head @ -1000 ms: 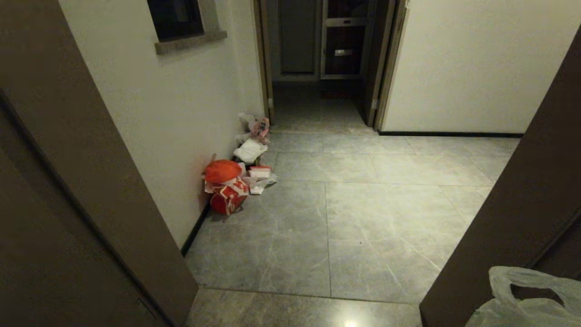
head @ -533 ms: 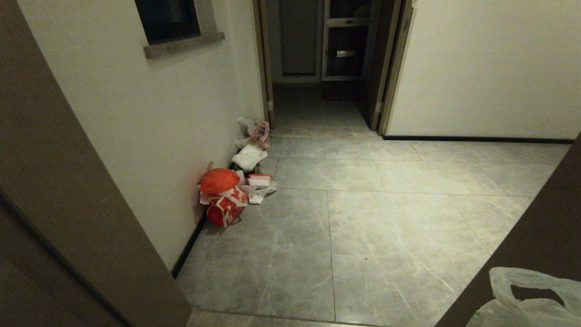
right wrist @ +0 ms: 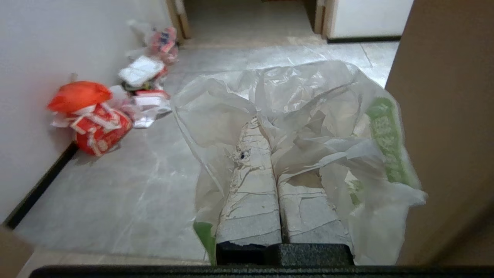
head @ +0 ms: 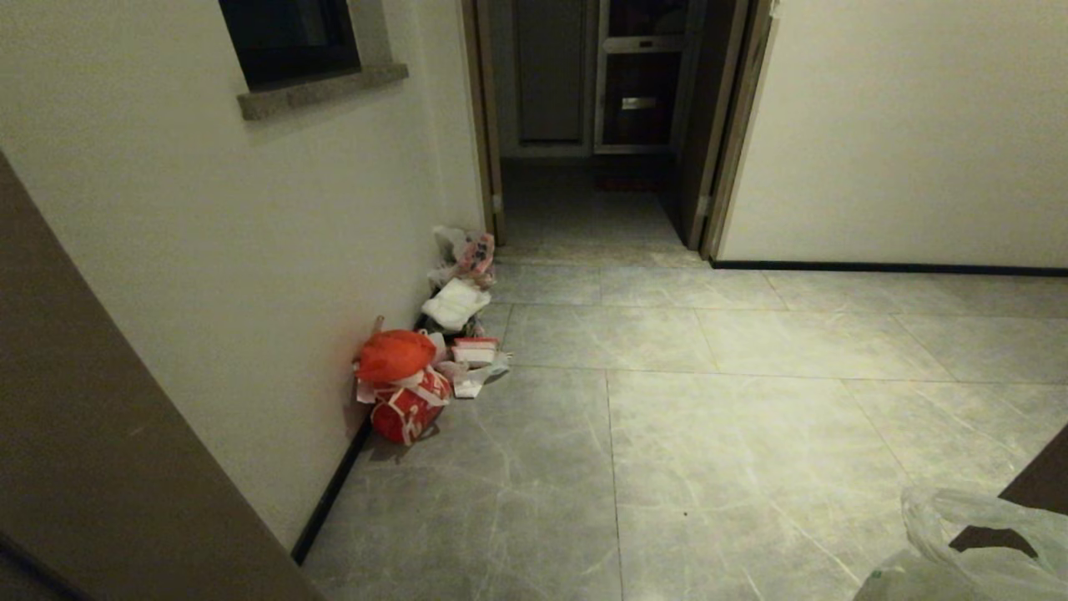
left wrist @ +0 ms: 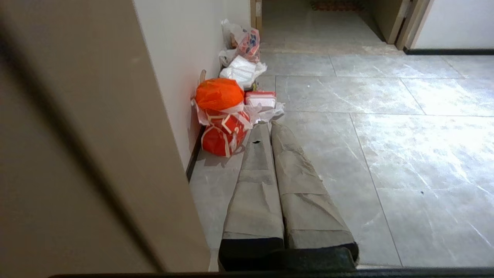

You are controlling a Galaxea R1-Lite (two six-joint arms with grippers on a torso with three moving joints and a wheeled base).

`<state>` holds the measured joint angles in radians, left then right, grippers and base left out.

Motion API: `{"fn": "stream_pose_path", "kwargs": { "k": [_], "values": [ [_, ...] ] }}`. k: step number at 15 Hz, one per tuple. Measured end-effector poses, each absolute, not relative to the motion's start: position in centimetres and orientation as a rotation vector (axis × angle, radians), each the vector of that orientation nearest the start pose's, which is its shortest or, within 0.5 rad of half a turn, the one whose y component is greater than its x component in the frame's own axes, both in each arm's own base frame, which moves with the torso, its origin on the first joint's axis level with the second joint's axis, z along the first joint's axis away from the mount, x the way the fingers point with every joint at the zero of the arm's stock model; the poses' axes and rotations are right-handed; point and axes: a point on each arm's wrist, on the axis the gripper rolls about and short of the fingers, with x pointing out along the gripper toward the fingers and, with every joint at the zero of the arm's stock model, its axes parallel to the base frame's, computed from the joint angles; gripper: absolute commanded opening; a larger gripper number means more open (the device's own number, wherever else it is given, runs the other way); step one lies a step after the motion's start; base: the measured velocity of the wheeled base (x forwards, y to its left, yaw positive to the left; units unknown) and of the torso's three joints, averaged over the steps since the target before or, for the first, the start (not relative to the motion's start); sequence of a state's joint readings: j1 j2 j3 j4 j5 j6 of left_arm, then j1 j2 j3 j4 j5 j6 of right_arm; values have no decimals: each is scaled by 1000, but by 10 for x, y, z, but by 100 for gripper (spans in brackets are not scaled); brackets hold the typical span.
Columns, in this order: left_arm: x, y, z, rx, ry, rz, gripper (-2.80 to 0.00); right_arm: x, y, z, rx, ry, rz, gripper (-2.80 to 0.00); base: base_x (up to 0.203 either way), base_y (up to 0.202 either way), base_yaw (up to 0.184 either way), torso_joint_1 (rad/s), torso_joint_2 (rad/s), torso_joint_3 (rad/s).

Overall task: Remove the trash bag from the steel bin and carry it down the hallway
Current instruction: Put the trash bag at the door

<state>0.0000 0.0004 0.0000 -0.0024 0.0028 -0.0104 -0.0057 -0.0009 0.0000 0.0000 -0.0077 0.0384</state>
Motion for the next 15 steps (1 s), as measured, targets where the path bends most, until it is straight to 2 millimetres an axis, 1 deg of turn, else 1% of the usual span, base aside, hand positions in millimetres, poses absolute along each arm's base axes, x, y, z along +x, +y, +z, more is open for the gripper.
{"fn": "stream_pose_path", "kwargs": {
  "k": [15],
  "values": [
    [-23,0,76,-10,-2,3,-280,-23,0,75,38,-1,-14,-280,193,0,1,3,1,2]
  ]
}}
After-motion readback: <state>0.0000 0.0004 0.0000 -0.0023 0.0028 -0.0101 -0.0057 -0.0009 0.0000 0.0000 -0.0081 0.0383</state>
